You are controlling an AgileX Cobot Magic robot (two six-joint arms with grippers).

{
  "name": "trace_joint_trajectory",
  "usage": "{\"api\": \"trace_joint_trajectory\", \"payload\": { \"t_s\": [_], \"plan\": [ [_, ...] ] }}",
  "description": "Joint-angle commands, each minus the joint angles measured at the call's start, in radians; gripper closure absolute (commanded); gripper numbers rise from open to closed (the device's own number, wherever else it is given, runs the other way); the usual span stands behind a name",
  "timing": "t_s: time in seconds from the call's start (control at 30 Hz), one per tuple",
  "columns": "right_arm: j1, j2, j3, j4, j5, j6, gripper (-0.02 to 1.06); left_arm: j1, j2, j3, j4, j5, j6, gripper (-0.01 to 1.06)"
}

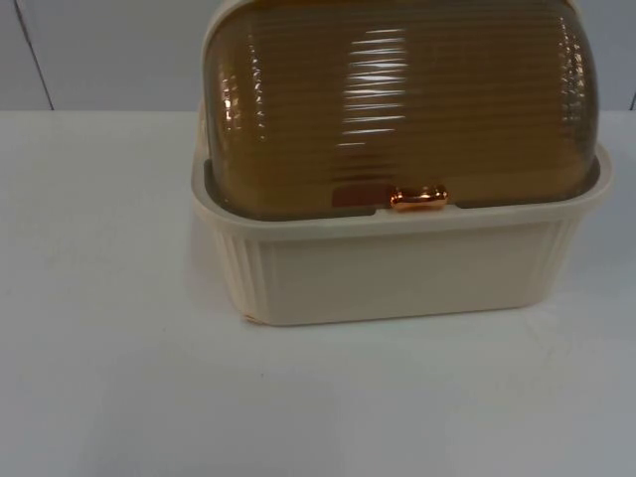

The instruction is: Open the box lid with the left hand, place the block into the box with the right hand, then close the box lid with the left hand.

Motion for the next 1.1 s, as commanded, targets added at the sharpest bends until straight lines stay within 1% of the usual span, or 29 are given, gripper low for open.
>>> {"api": "trace_joint_trajectory", "payload": {
  "t_s": [0.0, 0.3, 0.5, 1.07],
  "plan": [
    [0.001, -0.003, 0.002, 0.002, -0.012, 0.003, 0.00, -0.006, -0.003, 0.004, 0.003, -0.012, -0.005, 0.00],
    [0.001, -0.003, 0.002, 0.002, -0.012, 0.003, 0.00, -0.006, -0.003, 0.004, 0.005, -0.012, -0.005, 0.00],
    [0.001, -0.003, 0.002, 0.002, -0.012, 0.003, 0.00, -0.006, -0.003, 0.004, 0.030, -0.012, -0.050, 0.00],
    [0.001, -0.003, 0.002, 0.002, -0.012, 0.003, 0.00, -0.006, -0.003, 0.004, 0.032, -0.012, -0.050, 0.00]
  ]
}}
